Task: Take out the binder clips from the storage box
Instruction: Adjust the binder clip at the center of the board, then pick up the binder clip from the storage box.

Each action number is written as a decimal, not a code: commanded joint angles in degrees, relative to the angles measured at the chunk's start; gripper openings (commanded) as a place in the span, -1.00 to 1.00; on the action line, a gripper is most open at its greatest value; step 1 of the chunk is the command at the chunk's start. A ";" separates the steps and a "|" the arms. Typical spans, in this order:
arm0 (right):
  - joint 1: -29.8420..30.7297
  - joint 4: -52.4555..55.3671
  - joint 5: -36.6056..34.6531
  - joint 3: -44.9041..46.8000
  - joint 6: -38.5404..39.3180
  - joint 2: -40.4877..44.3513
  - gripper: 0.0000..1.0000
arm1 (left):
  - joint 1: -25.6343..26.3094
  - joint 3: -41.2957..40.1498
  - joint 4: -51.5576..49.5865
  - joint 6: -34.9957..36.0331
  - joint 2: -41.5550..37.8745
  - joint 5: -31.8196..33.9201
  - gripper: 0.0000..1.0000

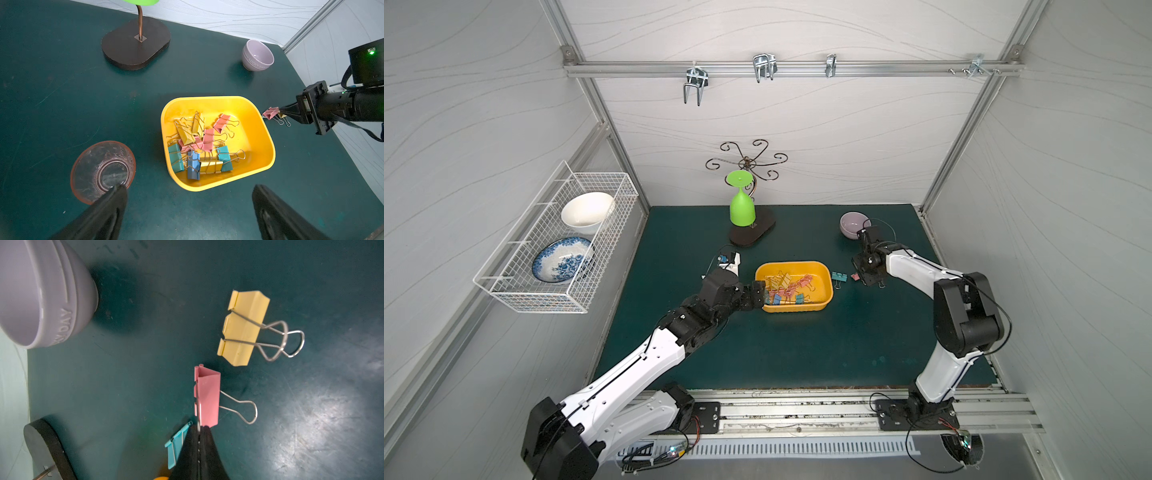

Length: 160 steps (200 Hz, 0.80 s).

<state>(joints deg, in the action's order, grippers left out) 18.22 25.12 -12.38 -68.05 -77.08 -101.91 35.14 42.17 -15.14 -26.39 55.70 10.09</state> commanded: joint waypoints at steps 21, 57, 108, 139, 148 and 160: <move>1.76 1.23 3.27 3.79 2.39 3.11 -0.50 | -0.33 0.10 2.84 -1.30 -1.13 -0.28 0.97; 1.61 7.14 2.67 4.78 11.27 10.67 -0.40 | -0.33 1.18 2.49 0.90 -0.29 -4.88 0.97; 1.82 7.07 12.92 5.22 28.87 20.94 -0.40 | -0.51 3.16 -1.27 -1.04 3.64 -5.60 0.97; 6.56 6.21 23.62 0.65 32.96 16.64 -0.39 | -0.68 6.87 -4.44 -3.08 10.00 -8.70 0.97; 8.23 7.14 23.72 -1.29 33.04 14.19 -0.39 | -0.68 7.99 -4.55 -3.38 11.80 -9.76 0.97; 11.09 7.57 22.12 -2.91 33.10 11.44 -0.35 | -0.68 10.16 -6.12 -3.15 14.21 -10.58 0.97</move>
<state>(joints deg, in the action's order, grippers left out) 24.84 31.40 5.58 -67.55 -47.99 -85.62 34.85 46.85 -19.33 -28.49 66.57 2.63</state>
